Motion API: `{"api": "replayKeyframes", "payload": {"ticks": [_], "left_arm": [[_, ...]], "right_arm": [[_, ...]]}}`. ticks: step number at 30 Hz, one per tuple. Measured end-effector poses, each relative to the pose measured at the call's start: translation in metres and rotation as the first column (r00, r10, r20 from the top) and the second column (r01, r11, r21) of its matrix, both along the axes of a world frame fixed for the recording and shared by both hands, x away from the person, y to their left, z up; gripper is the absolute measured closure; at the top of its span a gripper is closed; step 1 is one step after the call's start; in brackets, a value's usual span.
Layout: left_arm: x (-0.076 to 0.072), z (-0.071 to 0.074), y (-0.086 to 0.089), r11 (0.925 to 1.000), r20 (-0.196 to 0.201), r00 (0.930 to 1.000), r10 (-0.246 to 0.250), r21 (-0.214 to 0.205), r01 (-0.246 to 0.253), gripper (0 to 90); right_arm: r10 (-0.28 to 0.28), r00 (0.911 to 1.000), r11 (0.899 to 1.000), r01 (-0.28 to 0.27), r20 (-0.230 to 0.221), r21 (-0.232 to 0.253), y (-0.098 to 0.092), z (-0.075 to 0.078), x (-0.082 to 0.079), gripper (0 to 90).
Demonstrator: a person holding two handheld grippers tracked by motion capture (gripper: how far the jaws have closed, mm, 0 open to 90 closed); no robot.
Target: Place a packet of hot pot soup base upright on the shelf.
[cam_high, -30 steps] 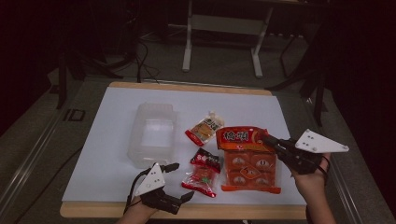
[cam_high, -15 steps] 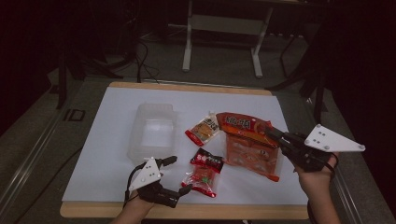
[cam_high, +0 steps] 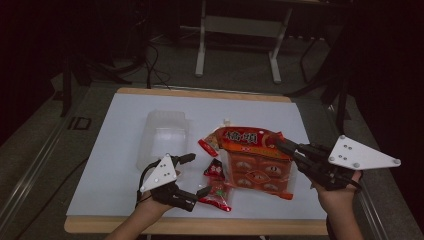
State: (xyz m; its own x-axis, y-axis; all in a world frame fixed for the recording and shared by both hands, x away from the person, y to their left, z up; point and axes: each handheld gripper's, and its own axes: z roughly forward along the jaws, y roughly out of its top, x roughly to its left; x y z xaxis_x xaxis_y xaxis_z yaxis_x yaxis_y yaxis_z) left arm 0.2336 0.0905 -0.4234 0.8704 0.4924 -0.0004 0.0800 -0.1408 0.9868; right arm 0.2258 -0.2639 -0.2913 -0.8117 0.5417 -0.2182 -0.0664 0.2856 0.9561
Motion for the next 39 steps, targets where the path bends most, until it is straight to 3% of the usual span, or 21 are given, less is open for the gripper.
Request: {"api": "replayKeyframes", "payload": {"ticks": [4,6,10,15,17,19,20,22,23,24,29,31,35,37,39], "left_arm": [[0.009,0.01,-0.004,0.999,0.0,0.9996,-0.027,-0.036,0.027,6.3],[0.014,0.015,-0.005,0.9969,-0.02,0.9982,-0.056,-0.057,0.055,6.4],[0.021,0.022,-0.013,0.9938,-0.047,0.9934,-0.105,-0.041,0.103,6.5],[0.027,0.024,-0.024,0.9877,-0.065,0.9868,-0.149,-0.059,0.145,14.8],[0.03,0.023,-0.028,0.9831,-0.087,0.9805,-0.176,-0.067,0.17,19.1],[0.033,0.021,-0.032,0.973,-0.111,0.9679,-0.225,-0.076,0.218,24.0],[0.033,0.02,-0.034,0.97,-0.11,0.9649,-0.239,-0.073,0.232,30.5],[0.033,0.019,-0.035,0.971,-0.102,0.9665,-0.236,-0.067,0.23,37.4],[0.033,0.016,-0.034,0.9655,-0.078,0.9637,-0.255,-0.073,0.25,37.4],[0.032,0.016,-0.034,0.9648,-0.07,0.9639,-0.257,-0.076,0.251,52.3],[0.031,0.016,-0.032,0.9564,-0.058,0.9557,-0.289,-0.064,0.285,67.6],[0.028,0.017,-0.034,0.9579,-0.039,0.9575,-0.286,-0.041,0.284,70.5],[0.029,0.017,-0.034,0.9565,-0.037,0.9564,-0.29,-0.049,0.288,71.1],[0.028,0.018,-0.033,0.9593,-0.024,0.9595,-0.281,-0.039,0.28,71.2],[0.029,0.021,-0.032,0.9617,-0.044,0.9609,-0.273,-0.036,0.272,71.2]], "right_arm": [[0.015,0.9998,1.0,-0.015,0.009,-0.012,0.006,0.004,-0.004,88.7],[0.026,0.9996,1.0,-0.026,0.008,-0.011,0.009,0.005,-0.005,88.7],[0.045,0.9988,0.999,-0.045,0.016,-0.008,0.013,0.008,-0.007,88.7],[0.065,0.9977,0.998,-0.065,0.016,-0.01,0.02,0.009,-0.007,88.7],[0.072,0.9973,0.997,-0.072,0.014,-0.017,0.023,0.008,-0.007,88.7],[0.082,0.9966,0.996,-0.081,0.01,-0.025,0.026,0.008,-0.006,88.7],[0.078,0.9968,0.997,-0.078,0.014,-0.03,0.028,0.007,-0.006,88.7],[0.085,0.9963,0.996,-0.084,0.011,-0.027,0.029,0.007,-0.005,88.7],[0.09,0.9959,0.995,-0.09,0.006,-0.033,0.03,0.006,-0.004,88.6],[0.089,0.996,0.995,-0.089,0.004,-0.038,0.031,0.005,-0.003,88.6],[0.088,0.9961,0.996,-0.088,-0.006,-0.03,0.03,0.002,-0.001,88.6],[0.086,0.9962,0.996,-0.086,-0.01,-0.026,0.028,0.001,0.001,88.5],[0.083,0.9964,0.996,-0.084,-0.014,-0.021,0.026,0.0,0.002,88.5],[0.078,0.9969,0.997,-0.078,-0.015,-0.021,0.025,-0.001,0.004,88.3],[0.077,0.9969,0.997,-0.077,-0.02,-0.016,0.025,-0.002,0.005,88.1]]}}
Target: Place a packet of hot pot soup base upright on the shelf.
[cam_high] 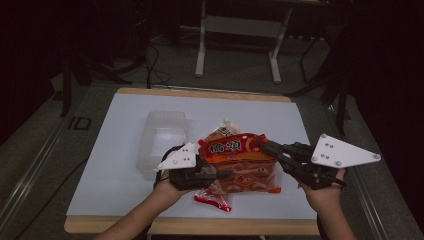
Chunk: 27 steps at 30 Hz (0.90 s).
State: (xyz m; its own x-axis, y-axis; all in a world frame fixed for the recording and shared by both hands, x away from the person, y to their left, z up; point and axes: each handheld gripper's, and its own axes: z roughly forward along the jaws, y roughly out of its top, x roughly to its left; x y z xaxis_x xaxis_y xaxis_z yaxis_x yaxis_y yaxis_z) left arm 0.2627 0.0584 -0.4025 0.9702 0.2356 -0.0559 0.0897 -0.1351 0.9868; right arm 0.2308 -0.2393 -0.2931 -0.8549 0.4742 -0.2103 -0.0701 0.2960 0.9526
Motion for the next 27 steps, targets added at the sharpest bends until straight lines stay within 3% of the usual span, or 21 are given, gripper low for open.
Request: {"api": "replayKeyframes", "payload": {"ticks": [5,11,17,23,26,27], "left_arm": [[0.002,0.006,0.003,1.0,-0.036,0.9993,0.0,-0.002,0.0,71.5],[0.001,0.014,0.01,0.9995,-0.016,0.9994,0.032,0.0,-0.032,71.7],[0.002,0.02,0.015,0.9977,-0.006,0.998,0.062,-0.026,-0.062,71.7],[0.006,0.029,0.026,0.9917,0.011,0.9937,0.112,-0.065,-0.111,71.7],[0.006,0.031,0.028,0.9906,0.016,0.993,0.117,-0.072,-0.116,71.7],[0.007,0.039,0.036,0.9848,0.038,0.9878,0.151,-0.092,-0.147,71.7]], "right_arm": [[-0.006,0.9996,0.999,0.007,-0.027,0.032,-0.003,-0.001,0.007,86.2],[-0.032,0.9993,0.998,0.033,-0.021,0.047,-0.003,0.001,0.008,77.1],[-0.059,0.9981,0.993,0.061,-0.019,0.102,-0.008,0.002,0.01,56.7],[-0.089,0.9957,0.987,0.092,-0.023,0.129,-0.011,-0.003,0.012,29.2],[-0.102,0.9945,0.983,0.105,-0.025,0.147,-0.012,-0.005,0.012,27.5],[-0.108,0.9938,0.98,0.111,-0.027,0.165,-0.014,-0.008,0.013,18.2]]}}
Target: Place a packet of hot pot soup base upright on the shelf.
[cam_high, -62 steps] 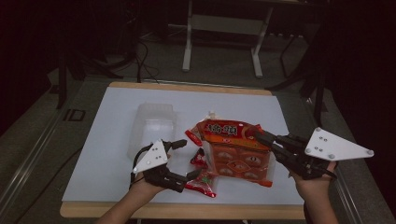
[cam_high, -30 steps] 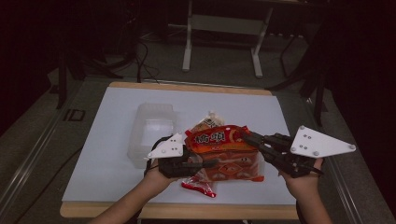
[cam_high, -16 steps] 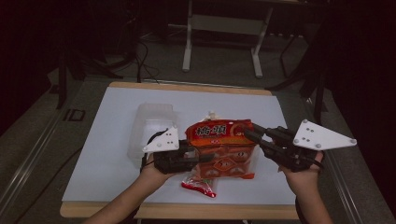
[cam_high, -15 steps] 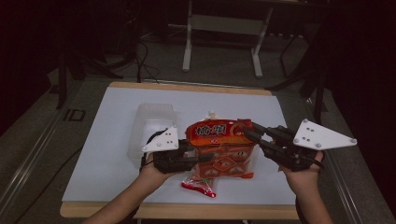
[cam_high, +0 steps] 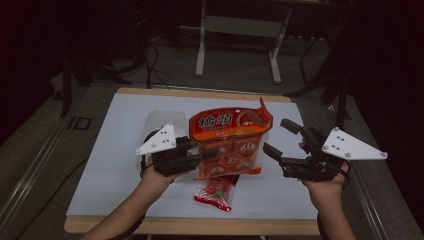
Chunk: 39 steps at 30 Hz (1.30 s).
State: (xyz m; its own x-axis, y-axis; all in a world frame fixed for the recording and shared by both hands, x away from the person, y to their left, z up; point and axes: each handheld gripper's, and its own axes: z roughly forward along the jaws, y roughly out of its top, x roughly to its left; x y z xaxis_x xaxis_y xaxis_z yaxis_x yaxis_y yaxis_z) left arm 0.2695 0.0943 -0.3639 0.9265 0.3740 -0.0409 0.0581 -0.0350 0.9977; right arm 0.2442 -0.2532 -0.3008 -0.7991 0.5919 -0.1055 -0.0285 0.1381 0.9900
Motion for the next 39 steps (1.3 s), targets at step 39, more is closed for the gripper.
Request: {"api": "replayKeyframes", "payload": {"ticks": [39], "left_arm": [[0.057,-0.005,0.106,0.8892,0.019,0.8925,0.451,-0.097,-0.447,71.7]], "right_arm": [[-0.028,0.9967,0.996,0.021,-0.077,-0.084,-0.013,-0.053,0.009,13.1]]}}
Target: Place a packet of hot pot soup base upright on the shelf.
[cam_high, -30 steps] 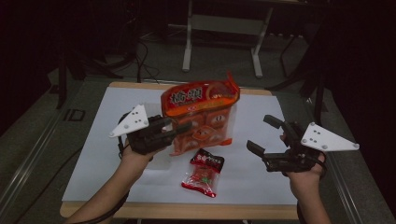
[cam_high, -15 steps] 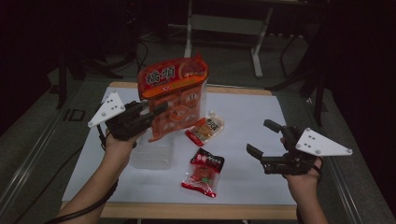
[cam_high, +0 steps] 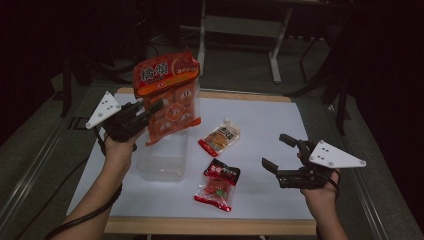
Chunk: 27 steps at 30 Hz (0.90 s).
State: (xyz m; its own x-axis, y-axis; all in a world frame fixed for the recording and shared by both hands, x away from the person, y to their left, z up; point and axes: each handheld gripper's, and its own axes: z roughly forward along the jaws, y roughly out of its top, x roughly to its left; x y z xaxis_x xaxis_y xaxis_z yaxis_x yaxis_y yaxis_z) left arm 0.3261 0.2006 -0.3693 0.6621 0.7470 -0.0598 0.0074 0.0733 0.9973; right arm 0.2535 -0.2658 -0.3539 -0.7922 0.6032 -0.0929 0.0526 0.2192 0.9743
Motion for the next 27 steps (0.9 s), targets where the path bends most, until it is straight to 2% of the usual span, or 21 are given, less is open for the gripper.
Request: {"api": "replayKeyframes", "payload": {"ticks": [2,3,8,14,16,20,27], "left_arm": [[0.001,-0.002,0.001,0.9999,-0.001,0.9999,0.011,0.005,-0.011,71.7],[0.006,-0.009,0.002,0.9995,-0.012,0.9994,0.032,0.006,-0.032,71.7],[0.013,-0.024,0.008,0.9977,-0.022,0.9975,0.067,0.009,-0.067,71.8],[0.021,-0.044,0.016,0.9948,-0.024,0.9957,0.089,-0.047,-0.09,71.7],[0.023,-0.05,0.018,0.9931,-0.039,0.9946,0.096,-0.063,-0.099,71.7],[0.026,-0.061,0.021,0.9912,-0.058,0.9915,0.116,-0.057,-0.12,71.7],[0.032,-0.076,0.022,0.9905,-0.1,0.9873,0.124,-0.048,-0.129,71.7]], "right_arm": [[0.004,1.0,1.0,-0.004,-0.003,0.003,0.0,0.0,0.0,13.1],[0.005,1.0,1.0,-0.005,-0.006,0.003,0.0,-0.001,0.0,13.1],[0.01,0.9999,1.0,-0.01,-0.01,-0.007,0.0,-0.003,0.0,13.1],[0.017,0.9996,1.0,-0.017,-0.024,-0.006,0.001,-0.007,0.001,13.2],[0.017,0.9995,1.0,-0.017,-0.025,-0.009,0.001,-0.008,0.001,13.2],[0.016,0.9994,1.0,-0.016,-0.031,-0.018,0.001,-0.009,0.002,13.2],[0.018,0.9991,1.0,-0.018,-0.038,-0.02,0.002,-0.012,0.004,13.3]]}}
